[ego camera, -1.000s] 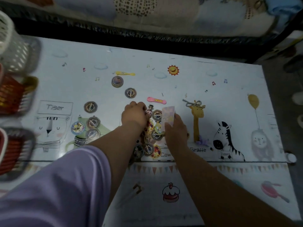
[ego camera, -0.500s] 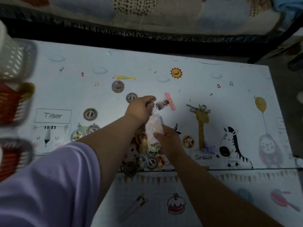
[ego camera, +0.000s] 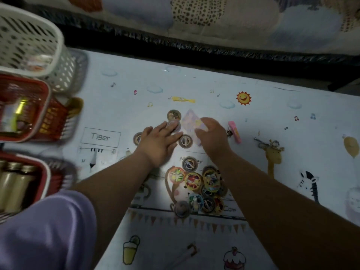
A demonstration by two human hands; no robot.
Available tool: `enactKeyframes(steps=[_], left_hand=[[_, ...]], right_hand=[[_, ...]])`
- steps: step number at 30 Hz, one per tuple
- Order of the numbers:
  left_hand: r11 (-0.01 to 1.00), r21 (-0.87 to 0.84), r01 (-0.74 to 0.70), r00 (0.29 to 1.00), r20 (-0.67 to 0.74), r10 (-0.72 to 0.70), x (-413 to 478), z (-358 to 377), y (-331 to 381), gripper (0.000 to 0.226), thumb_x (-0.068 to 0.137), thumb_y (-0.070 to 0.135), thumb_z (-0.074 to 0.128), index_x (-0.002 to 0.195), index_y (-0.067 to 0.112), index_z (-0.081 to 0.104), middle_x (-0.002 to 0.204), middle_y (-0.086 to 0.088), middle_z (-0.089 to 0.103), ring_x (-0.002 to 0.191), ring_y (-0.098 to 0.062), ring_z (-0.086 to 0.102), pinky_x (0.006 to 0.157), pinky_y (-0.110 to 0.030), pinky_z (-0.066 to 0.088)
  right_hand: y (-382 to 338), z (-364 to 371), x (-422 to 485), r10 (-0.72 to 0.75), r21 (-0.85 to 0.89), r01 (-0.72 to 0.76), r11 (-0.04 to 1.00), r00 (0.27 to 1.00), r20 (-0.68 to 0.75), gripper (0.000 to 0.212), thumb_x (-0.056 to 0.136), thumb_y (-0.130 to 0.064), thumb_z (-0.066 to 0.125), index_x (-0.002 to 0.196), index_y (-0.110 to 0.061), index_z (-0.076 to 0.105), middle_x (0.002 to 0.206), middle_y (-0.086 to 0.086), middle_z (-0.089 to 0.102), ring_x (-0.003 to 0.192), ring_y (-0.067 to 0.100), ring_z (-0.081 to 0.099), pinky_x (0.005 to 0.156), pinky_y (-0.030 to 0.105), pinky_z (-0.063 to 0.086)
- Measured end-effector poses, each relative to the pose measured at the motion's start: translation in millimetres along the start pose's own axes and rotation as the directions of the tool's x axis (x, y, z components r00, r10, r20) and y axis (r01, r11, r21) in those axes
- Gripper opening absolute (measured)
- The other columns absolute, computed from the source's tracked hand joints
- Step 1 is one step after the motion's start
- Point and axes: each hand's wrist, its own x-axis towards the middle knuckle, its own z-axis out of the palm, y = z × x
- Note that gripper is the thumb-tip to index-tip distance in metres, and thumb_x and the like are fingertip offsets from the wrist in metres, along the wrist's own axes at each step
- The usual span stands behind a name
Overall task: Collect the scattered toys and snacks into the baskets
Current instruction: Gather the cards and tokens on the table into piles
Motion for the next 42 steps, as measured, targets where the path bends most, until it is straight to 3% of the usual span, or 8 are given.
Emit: enactKeyframes(steps=[6, 12, 17, 23, 28, 33, 35, 42], left_hand=[[0.945, -0.295, -0.138, 0.948, -0.314, 0.040, -33.6, -8.2, -22.0, 0.042, 0.076, 0.020, 0.041, 0.098, 0.018, 0.077, 0.114, -0.005, 0.071, 0.102, -0.026, 0.068, 0.092, -0.039, 0.052], [0.765, -0.345, 0.543, 0.709, -0.299, -0.638, -59.8, -7.3, -41.8, 0.040, 0.093, 0.026, 0.047, 0.133, 0.024, 0.051, 0.151, -0.001, 0.037, 0.141, -0.024, 0.030, 0.112, -0.042, 0.020], [0.789, -0.248, 0.562, 0.801, -0.076, -0.594, -85.6, 24.9, -22.6, 0.053, 0.100, 0.042, 0.023, 0.151, 0.031, 0.013, 0.161, 0.005, 0.000, 0.148, -0.022, -0.007, 0.117, -0.049, -0.002], [0.874, -0.341, 0.346, 0.910, -0.104, -0.401, -98.3, 44.1, 30.2, 0.074, 0.086, 0.051, 0.003, 0.151, 0.021, 0.019, 0.160, 0.003, 0.010, 0.149, -0.019, 0.001, 0.118, -0.042, -0.001], [0.876, -0.441, 0.195, 0.949, -0.140, -0.282, -117.2, 53.1, 53.7, 0.071, 0.088, 0.051, 0.012, 0.150, 0.020, 0.025, 0.159, 0.002, 0.017, 0.148, -0.017, 0.008, 0.119, -0.038, 0.003], [0.897, -0.406, 0.175, 0.965, -0.111, -0.238, -116.5, 62.3, 81.3, 0.065, 0.093, 0.051, 0.023, 0.151, 0.022, 0.021, 0.160, 0.003, 0.011, 0.148, -0.015, 0.003, 0.119, -0.040, 0.001], [0.912, -0.375, 0.168, 0.969, -0.108, -0.223, -118.0, 66.1, 88.7, 0.069, 0.091, 0.058, 0.025, 0.151, 0.025, 0.019, 0.161, 0.006, 0.007, 0.148, -0.013, 0.000, 0.119, -0.043, 0.000], [0.997, 0.075, 0.018, 0.997, -0.073, -0.012, -139.4, 95.3, 101.2, 0.091, 0.071, 0.084, 0.037, 0.149, 0.040, 0.020, 0.161, 0.003, 0.005, 0.148, -0.025, 0.002, 0.109, -0.062, 0.005]], right_hand=[[-3.2, 38.0, 15.0, -0.128, -0.157, 0.136, 0.978, 0.990, 0.056, 0.038, 0.099, -0.011, 0.043, 0.136, -0.012, 0.050, 0.148, 0.009, 0.042, 0.138, 0.021, 0.037, 0.109, 0.021, 0.022], [-9.7, 61.2, 32.6, -0.144, -0.518, 0.245, 0.820, 0.963, 0.227, 0.062, 0.093, -0.007, 0.048, 0.147, -0.033, 0.029, 0.159, -0.004, 0.019, 0.148, 0.022, 0.013, 0.114, 0.039, 0.023], [-8.6, 65.9, 10.1, -0.183, -0.471, 0.361, 0.805, 0.906, 0.382, 0.051, 0.098, -0.016, 0.042, 0.142, -0.040, 0.035, 0.156, -0.017, 0.023, 0.147, 0.010, 0.009, 0.114, 0.053, 0.002], [22.8, 44.6, -48.8, -0.264, -0.339, 0.458, 0.821, 0.833, 0.486, 0.044, 0.097, -0.010, 0.043, 0.137, -0.027, 0.049, 0.148, -0.006, 0.042, 0.142, 0.011, 0.028, 0.116, 0.034, 0.010], [60.9, 8.5, -90.8, -0.126, -0.039, 0.127, 0.991, 0.992, 0.024, 0.031, 0.095, -0.013, 0.050, 0.123, -0.019, 0.064, 0.128, 0.002, 0.062, 0.122, 0.019, 0.052, 0.105, 0.021, 0.035], [83.1, 30.8, -117.4, -0.118, -0.195, 0.122, 0.973, 0.992, 0.037, 0.054, 0.090, -0.037, 0.026, 0.136, -0.020, 0.051, 0.145, 0.002, 0.046, 0.139, 0.019, 0.033, 0.116, 0.038, 0.021], [79.1, 35.7, -121.3, -0.089, 0.027, 0.088, 0.996, 0.995, 0.040, 0.042, 0.097, -0.023, 0.036, 0.136, -0.021, 0.052, 0.141, -0.001, 0.051, 0.133, 0.013, 0.041, 0.113, 0.029, 0.027], [127.4, 21.0, -156.0, 0.122, 0.178, -0.053, 0.983, 0.905, -0.407, 0.038, 0.098, -0.010, 0.042, 0.134, -0.014, 0.053, 0.134, 0.005, 0.055, 0.125, 0.015, 0.048, 0.105, 0.023, 0.035]])
